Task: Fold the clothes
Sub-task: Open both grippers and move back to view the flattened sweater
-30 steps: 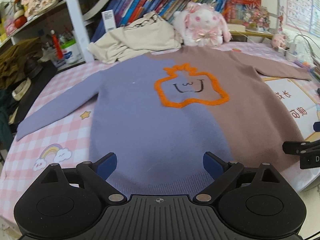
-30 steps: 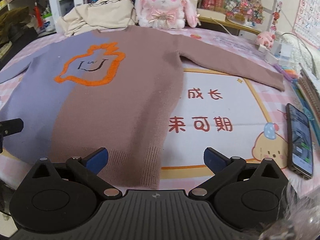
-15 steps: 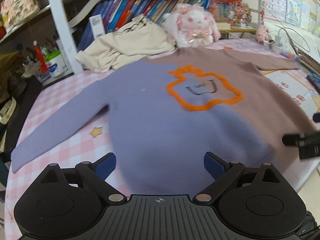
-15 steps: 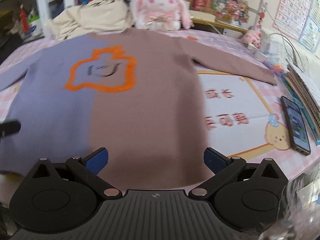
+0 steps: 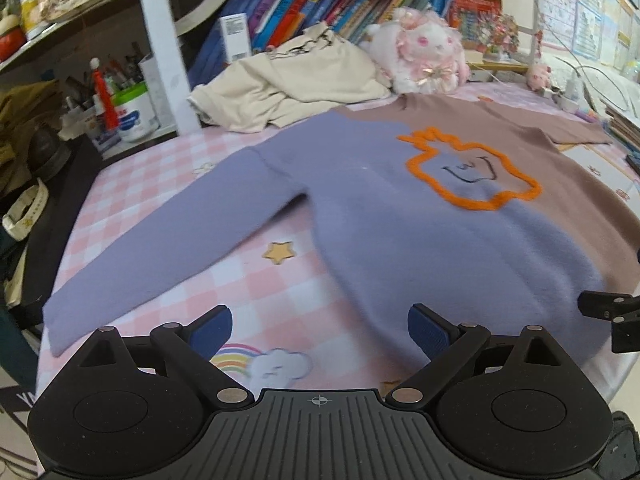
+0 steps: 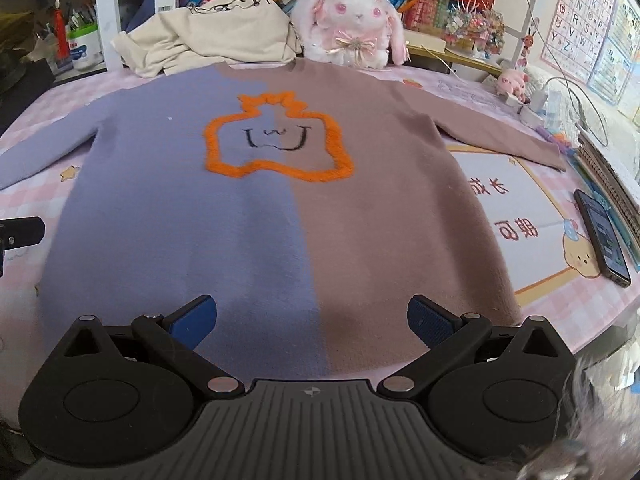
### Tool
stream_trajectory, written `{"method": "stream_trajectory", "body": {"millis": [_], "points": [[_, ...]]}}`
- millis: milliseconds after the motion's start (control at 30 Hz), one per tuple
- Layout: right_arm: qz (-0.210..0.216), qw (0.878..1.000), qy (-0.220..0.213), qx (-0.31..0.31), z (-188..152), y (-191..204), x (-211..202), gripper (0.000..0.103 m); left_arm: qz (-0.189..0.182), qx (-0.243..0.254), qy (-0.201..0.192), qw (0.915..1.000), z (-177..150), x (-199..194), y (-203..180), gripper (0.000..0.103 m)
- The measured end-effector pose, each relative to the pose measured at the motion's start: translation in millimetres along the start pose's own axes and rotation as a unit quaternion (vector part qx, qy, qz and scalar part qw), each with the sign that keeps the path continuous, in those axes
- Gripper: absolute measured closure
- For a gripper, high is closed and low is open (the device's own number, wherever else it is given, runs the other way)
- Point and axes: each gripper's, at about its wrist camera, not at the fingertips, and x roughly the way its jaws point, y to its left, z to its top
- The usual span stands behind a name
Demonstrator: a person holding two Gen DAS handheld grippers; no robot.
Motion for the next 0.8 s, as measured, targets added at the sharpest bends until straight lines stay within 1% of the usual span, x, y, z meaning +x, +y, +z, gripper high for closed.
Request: {"method": "stream_trajectory", "body": {"millis": [267, 500, 667, 800], "points": [[0.007, 1.000, 0.005, -0.013, 10, 26, 8, 0.000, 0.022, -0.044, -0.004, 0.9988, -1, 2, 41, 0.006], [0.008, 0.999, 0.014, -0.039, 12, 39, 13, 0.000, 0.040, -0.101, -0.004, 0.9941, -3, 5, 73, 0.006], [0.005, 0.998, 0.025, -0.055, 12, 45, 17, 0.000, 0.045, -0.136, -0.009, 0.9897, -6, 6, 88, 0.006], [0.003, 0.997, 0.030, -0.065, 12, 48, 20, 0.000, 0.047, -0.150, -0.008, 0.9875, -8, 8, 93, 0.006]]}}
